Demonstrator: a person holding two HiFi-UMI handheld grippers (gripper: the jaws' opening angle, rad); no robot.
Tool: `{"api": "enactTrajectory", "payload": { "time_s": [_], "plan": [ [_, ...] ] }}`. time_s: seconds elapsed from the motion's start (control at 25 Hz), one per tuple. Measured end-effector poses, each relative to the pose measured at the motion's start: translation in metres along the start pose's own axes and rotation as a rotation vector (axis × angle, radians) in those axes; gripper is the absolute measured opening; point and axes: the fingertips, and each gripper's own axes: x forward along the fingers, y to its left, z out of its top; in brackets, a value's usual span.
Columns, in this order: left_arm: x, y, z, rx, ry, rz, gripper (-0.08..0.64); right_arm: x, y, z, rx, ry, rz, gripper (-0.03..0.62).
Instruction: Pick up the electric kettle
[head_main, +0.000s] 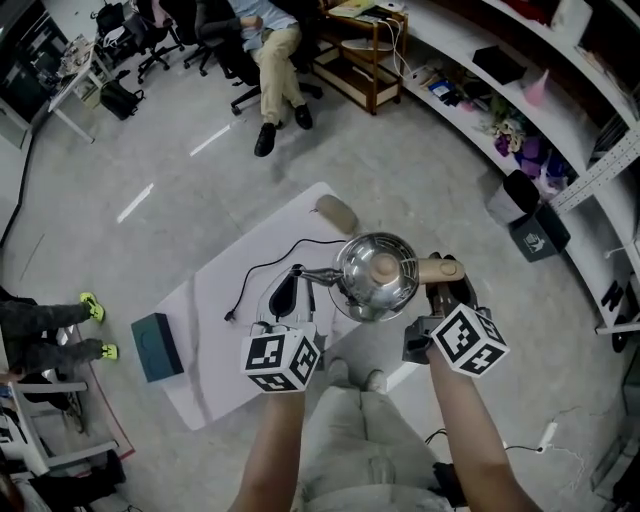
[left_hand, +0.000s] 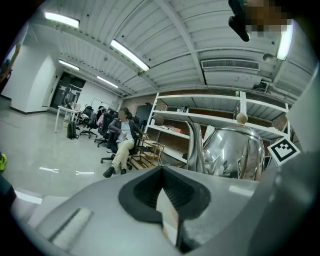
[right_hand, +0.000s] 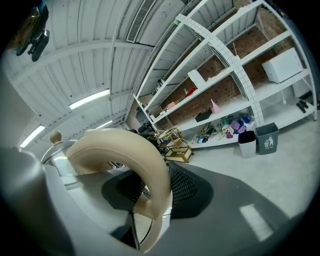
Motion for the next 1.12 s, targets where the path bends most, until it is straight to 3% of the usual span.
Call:
{"api": "enactTrajectory", "payload": {
  "time_s": [0.32, 0.64, 1.0, 1.12],
  "plan": [
    [-0.033, -0.037, 0.063, 0.024, -0.057, -0.039, 0.002, -0.036, 0.041, 0.048, 0.04, 0.007, 0.049, 0.155],
    [-0.065, -0.056, 0.116, 0.027, -0.092, -0.007, 0.001, -0.074, 0.073, 0.095, -0.013, -0.012, 0.024, 0.156],
    [-0.079, -0.063, 0.152, 0.024, -0.18, 0.022, 0.002, -0.099, 0.083, 0.125, 0.03, -0.068, 0.023, 0.156],
    [-0.082, -0.07, 0.163, 0.078, -0.213, 0.018, 0.002, -0.101, 0.091, 0.131, 0.024, -0.076, 0.04, 0.156]
  ]
}}
